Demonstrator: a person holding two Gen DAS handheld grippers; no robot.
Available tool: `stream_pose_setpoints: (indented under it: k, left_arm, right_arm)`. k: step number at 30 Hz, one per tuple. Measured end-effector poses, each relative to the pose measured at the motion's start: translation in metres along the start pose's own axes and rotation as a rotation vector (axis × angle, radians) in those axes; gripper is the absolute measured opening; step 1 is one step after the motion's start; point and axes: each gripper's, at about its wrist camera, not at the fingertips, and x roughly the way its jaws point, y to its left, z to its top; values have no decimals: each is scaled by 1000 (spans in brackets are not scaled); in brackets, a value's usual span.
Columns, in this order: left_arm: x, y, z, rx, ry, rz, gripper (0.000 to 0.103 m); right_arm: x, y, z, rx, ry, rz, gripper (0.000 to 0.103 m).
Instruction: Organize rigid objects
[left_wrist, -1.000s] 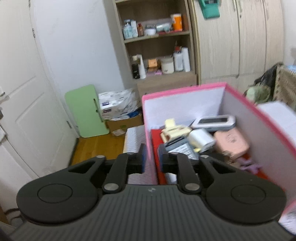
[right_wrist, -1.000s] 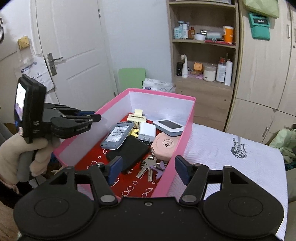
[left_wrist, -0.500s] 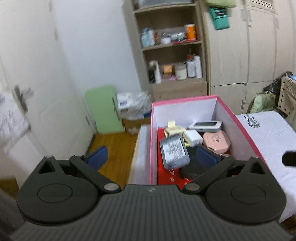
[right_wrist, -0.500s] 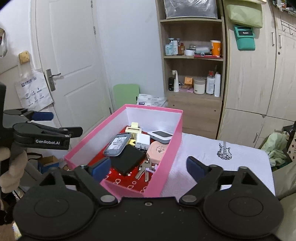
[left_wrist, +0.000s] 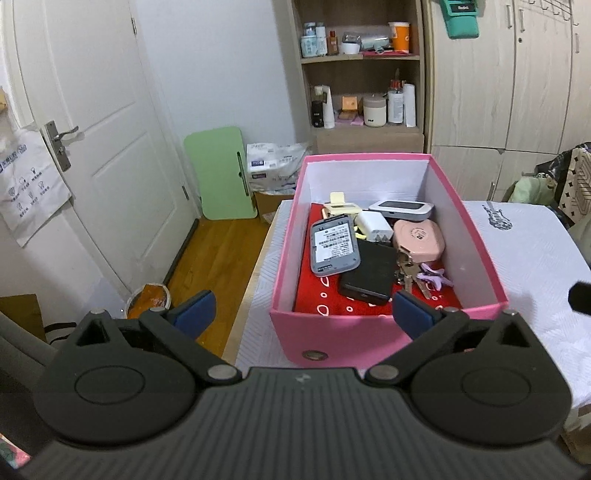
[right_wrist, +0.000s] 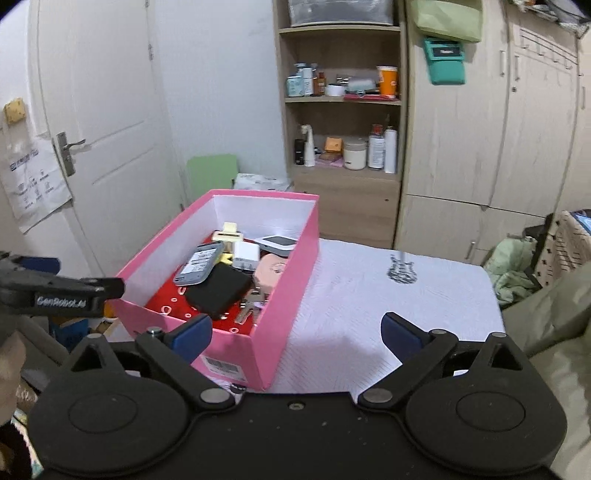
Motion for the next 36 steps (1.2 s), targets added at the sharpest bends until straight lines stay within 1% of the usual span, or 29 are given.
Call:
stream_pose_setpoints:
  k: [3, 7, 11, 18, 23, 27, 33, 36]
  left_arm:
    - [-1, -8, -7, 6, -1, -18, 103]
    - [2, -15, -17, 5, 9, -20, 103]
    - [7, -14, -24, -18, 21, -17, 103]
    - [11, -10, -29, -26, 26, 9, 103]
    - [9, -11, -31, -21, 21, 0, 103]
    - [6, -12, -33, -20, 9, -26, 103]
    - [6, -17, -35, -12, 14, -42, 103]
    - [6, -17, -37, -21, 20, -46, 103]
  right_arm:
    - [-2, -1, -6, 2, 3, -52, 100]
    - [1, -5, -13, 44, 21, -34, 100]
    - [2, -4, -19, 60, 22, -48, 100]
    - [2, -6, -23, 84, 27, -61, 100]
    - [1, -8, -25, 86, 28, -73, 100]
    - [-1, -8, -28, 91, 22, -89, 100]
    - [-7, -5, -31, 83, 5, -130, 100]
    - [-13, -4, -32, 75, -6, -133, 100]
